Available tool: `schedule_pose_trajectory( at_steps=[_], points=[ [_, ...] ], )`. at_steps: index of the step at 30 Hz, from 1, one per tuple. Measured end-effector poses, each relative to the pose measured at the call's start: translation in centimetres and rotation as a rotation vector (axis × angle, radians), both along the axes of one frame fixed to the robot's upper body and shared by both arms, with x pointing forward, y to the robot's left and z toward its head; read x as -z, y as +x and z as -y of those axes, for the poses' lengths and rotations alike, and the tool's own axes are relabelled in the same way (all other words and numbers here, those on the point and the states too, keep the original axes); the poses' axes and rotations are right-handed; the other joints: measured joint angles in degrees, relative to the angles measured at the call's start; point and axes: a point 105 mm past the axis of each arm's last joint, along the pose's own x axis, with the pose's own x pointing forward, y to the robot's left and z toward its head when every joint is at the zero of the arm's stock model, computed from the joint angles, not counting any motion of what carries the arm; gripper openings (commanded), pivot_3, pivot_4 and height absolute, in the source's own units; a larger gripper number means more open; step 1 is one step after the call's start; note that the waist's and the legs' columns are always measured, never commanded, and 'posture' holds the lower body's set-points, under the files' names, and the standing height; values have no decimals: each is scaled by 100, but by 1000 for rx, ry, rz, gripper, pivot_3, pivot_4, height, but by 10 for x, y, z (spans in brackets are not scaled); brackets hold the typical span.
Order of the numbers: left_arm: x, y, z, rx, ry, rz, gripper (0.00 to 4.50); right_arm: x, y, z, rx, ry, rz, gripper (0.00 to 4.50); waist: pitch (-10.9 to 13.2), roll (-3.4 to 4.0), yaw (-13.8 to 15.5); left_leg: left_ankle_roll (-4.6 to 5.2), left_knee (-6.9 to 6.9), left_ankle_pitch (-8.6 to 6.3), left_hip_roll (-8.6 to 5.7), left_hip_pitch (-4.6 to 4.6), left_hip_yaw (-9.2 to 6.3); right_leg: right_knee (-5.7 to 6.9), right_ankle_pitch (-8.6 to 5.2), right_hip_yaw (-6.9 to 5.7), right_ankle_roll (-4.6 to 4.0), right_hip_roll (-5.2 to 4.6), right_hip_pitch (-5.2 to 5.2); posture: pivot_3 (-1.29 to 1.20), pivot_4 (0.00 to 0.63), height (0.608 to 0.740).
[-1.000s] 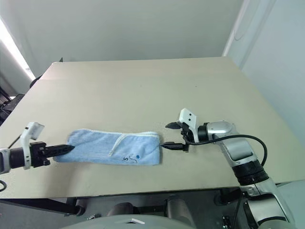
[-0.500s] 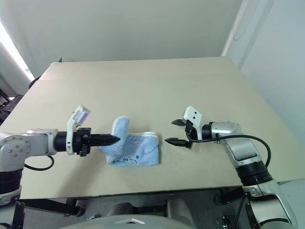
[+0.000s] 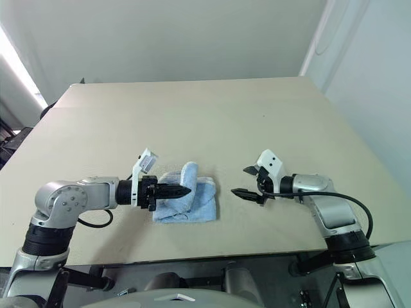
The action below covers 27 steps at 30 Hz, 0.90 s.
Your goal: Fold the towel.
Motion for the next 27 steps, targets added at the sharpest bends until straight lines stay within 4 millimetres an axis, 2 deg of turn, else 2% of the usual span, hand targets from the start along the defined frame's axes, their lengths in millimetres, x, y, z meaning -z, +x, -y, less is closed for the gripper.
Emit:
schedule_pose_trajectory(
  at_steps=[7,10,14,16,20,22,25,27],
  points=[
    [-5,-7,12,49,-43,31,3587,1,0,1,4,-12,2,4500,0,0,3,0,1,0,0,0,1,1,-6,1,-10,-1,0,0,0,740],
    [-16,-2,12,35,-49,140,4482,2,0,1,4,-13,1,4500,0,0,-1,0,1,0,0,1,1,1,-6,1,-10,0,0,0,0,740],
    [-27,7,2,-12,-21,278,4482,2,0,1,5,-13,1,4500,0,0,-1,0,1,0,0,1,1,1,-6,1,-12,1,1,0,0,740],
    [-30,6,-9,-21,28,368,4482,2,0,1,7,-13,2,4500,-1,1,-18,0,-2,0,1,2,3,0,-7,4,-13,4,1,0,0,740],
    [-16,-7,-24,13,77,415,4482,5,1,1,18,-12,-1,4500,-1,2,0,0,-3,0,1,1,4,-5,-8,4,-13,2,0,0,0,740],
    [-5,-13,-20,35,72,433,4482,5,1,2,26,-11,1,4500,0,1,22,0,2,0,-1,0,4,-7,-7,3,-13,-2,4,0,0,740],
    [-3,-3,-2,-27,-58,510,4482,5,3,-1,29,1,12,4500,0,-1,122,2,29,-1,-1,-3,2,-11,2,0,1,-3,18,0,0,740],
    [11,3,6,-38,-61,535,4482,5,3,-2,30,3,11,4500,-2,6,147,6,44,-3,-2,-2,3,-8,6,0,3,-2,23,0,0,740]
  ],
)
